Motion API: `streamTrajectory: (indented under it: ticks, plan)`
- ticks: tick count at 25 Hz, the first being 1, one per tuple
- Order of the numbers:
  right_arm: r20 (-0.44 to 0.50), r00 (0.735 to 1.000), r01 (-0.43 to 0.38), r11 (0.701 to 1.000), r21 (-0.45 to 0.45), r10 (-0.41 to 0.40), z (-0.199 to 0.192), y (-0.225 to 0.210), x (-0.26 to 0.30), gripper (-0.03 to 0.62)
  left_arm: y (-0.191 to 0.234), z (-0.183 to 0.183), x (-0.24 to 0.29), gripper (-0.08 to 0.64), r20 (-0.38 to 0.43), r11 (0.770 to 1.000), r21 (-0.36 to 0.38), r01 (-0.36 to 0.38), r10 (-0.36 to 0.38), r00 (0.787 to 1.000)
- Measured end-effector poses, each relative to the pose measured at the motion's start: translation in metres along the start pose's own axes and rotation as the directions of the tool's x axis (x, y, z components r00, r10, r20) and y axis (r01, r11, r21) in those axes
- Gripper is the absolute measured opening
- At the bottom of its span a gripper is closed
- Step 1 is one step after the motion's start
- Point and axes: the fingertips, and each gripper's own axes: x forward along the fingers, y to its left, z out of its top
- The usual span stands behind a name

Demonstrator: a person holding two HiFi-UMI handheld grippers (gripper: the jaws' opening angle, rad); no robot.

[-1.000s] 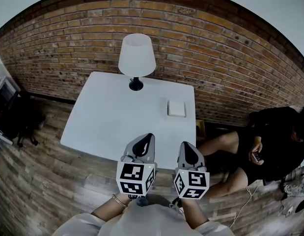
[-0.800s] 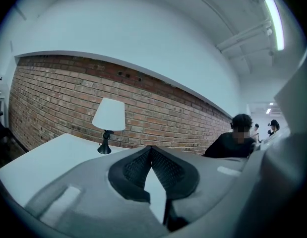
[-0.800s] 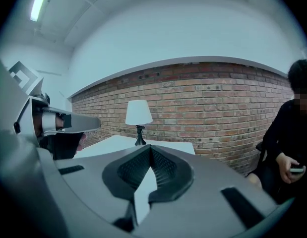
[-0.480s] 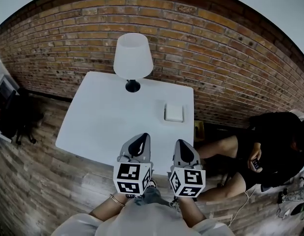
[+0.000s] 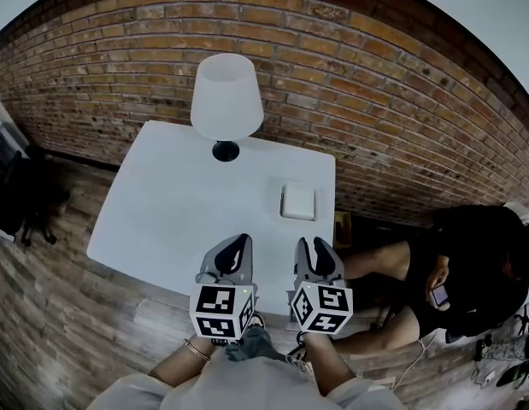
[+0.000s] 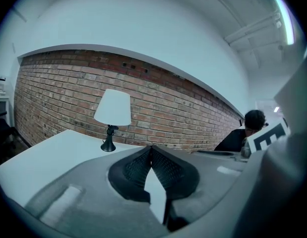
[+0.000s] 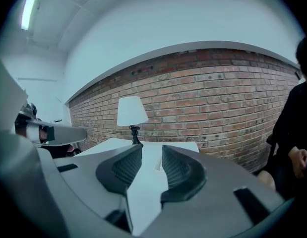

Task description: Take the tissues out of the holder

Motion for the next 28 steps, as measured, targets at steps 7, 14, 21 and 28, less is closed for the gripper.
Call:
streamTrajectory:
  ticks: [7,14,21,28]
  plan:
    - [-0.086,0.996,0.016,1.000,-0.012,-0.017,-0.008,-0.025,0.050,0.186,0.004,0.002,0.025,0.009,-0.008,1.000,-0.001,0.002,-0.002,1.000]
    - [-0.263,0.963,0.051,0.998,-0.045,-0.061,-0.048,-0.055,0.117,0.287,0.009,-0.005,0.046,0.009,-0.027,1.000,-0.019,-0.006,0.005,1.000]
    - [-0.402,0.913,0.045,0.996,-0.076,-0.072,-0.074,-0.064,0.160,0.314,0.024,-0.017,0.059,0.008,-0.060,0.999,-0.045,-0.026,0.023,0.998]
    - [-0.531,0.840,0.060,0.992,-0.111,-0.111,-0.092,-0.074,0.173,0.339,0.039,-0.023,0.069,0.008,-0.067,0.996,-0.083,-0.038,0.032,0.997]
